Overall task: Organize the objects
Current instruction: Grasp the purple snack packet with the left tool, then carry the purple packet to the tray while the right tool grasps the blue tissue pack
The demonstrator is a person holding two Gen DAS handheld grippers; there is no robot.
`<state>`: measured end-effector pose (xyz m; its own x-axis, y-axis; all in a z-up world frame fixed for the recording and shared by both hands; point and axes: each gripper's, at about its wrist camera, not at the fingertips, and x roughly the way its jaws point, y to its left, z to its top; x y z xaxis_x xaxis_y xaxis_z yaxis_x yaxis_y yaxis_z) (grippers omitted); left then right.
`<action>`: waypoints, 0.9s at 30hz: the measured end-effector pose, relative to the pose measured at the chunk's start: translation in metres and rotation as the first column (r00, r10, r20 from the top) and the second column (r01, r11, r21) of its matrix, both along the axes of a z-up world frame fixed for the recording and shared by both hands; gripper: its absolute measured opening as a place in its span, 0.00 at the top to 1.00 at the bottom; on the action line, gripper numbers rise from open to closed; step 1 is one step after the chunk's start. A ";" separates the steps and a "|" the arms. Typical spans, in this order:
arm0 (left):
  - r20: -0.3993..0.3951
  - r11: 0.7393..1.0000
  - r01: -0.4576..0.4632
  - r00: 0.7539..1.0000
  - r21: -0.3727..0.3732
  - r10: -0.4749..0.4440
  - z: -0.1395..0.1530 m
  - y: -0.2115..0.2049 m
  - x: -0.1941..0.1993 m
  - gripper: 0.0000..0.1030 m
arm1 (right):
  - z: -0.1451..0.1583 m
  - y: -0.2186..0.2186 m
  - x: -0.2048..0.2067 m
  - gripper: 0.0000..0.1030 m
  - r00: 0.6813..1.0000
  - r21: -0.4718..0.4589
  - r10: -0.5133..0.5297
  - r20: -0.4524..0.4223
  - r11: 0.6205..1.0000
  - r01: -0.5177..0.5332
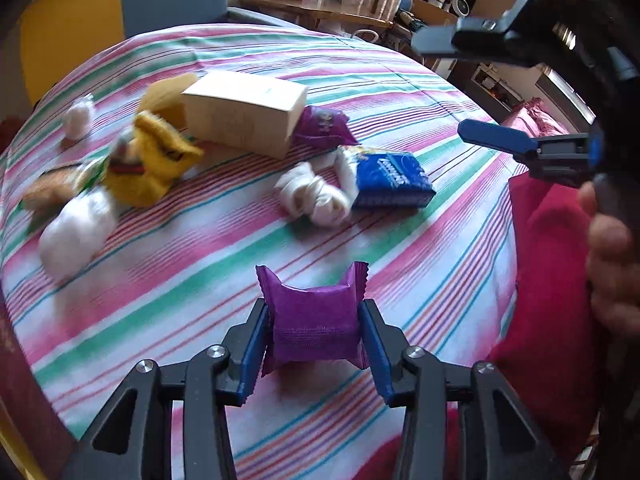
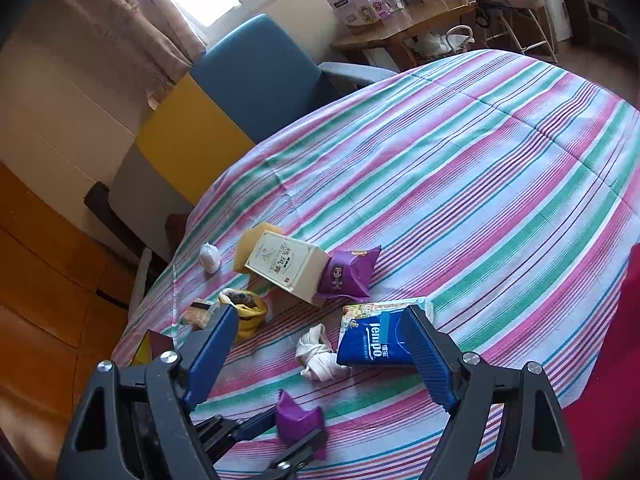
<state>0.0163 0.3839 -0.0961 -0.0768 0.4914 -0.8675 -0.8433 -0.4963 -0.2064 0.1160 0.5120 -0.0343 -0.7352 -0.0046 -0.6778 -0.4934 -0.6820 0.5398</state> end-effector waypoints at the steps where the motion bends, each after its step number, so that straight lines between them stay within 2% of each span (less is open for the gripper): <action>1: 0.003 1.000 -0.006 1.000 0.004 0.006 0.002 -0.008 0.000 0.56 | -0.002 0.000 -0.002 0.18 1.000 0.001 0.006 0.017 1.000 -0.006; 4: -0.012 1.000 -0.014 1.000 0.021 0.014 0.013 -0.036 0.000 0.56 | -0.008 -0.005 -0.018 0.18 0.990 0.008 0.074 0.119 0.997 -0.075; 7: -0.025 0.999 -0.018 1.000 0.046 0.019 0.025 -0.063 0.004 0.56 | -0.009 -0.017 -0.039 0.18 0.955 0.080 0.172 0.243 0.977 -0.197; 10: -0.021 0.997 -0.017 1.000 0.077 0.019 0.035 -0.080 0.005 0.56 | -0.005 -0.032 -0.059 0.18 0.888 0.234 0.270 0.372 0.899 -0.371; 12: -0.023 0.995 -0.025 0.999 0.095 0.027 0.042 -0.091 0.008 0.56 | -0.010 -0.046 -0.071 0.19 0.796 0.296 0.354 0.491 0.792 -0.535; 15: -0.009 0.991 -0.042 0.999 0.127 0.044 0.050 -0.106 0.008 0.56 | -0.025 -0.056 -0.078 0.19 0.656 0.342 0.378 0.654 0.626 -0.701; 17: -0.001 0.988 -0.057 0.998 0.144 0.058 0.056 -0.117 0.008 0.56 | -0.038 -0.053 -0.082 0.19 0.579 0.312 0.382 0.720 0.567 -0.762; 19: 0.004 0.985 -0.071 0.997 0.157 0.071 0.062 -0.126 0.008 0.56 | -0.051 -0.046 -0.087 0.19 0.533 0.289 0.367 0.762 0.544 -0.787; 21: 0.008 0.983 -0.084 0.996 0.163 0.084 0.066 -0.135 0.007 0.56 | -0.062 -0.040 -0.093 0.17 0.500 0.250 0.381 0.778 0.543 -0.802; 25: 0.016 0.978 -0.109 0.994 0.176 0.108 0.072 -0.152 0.005 0.56 | -0.072 -0.030 -0.103 0.16 0.502 0.232 0.394 0.770 0.560 -0.795; 26: 0.020 0.977 -0.120 0.993 0.177 0.118 0.072 -0.156 0.005 0.56 | -0.074 -0.028 -0.104 0.19 0.505 0.229 0.391 0.769 0.570 -0.789; 27: 0.022 0.976 -0.127 0.992 0.176 0.125 0.071 -0.159 0.004 0.56 | -0.076 -0.026 -0.105 0.33 0.504 0.214 0.400 0.765 0.580 -0.786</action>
<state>0.0206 0.2254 -0.0249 -0.1391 0.6237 -0.7692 -0.7733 -0.5536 -0.3091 0.0114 0.4857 -0.1102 -0.1243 0.1838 -0.9751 0.0941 -0.9761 -0.1960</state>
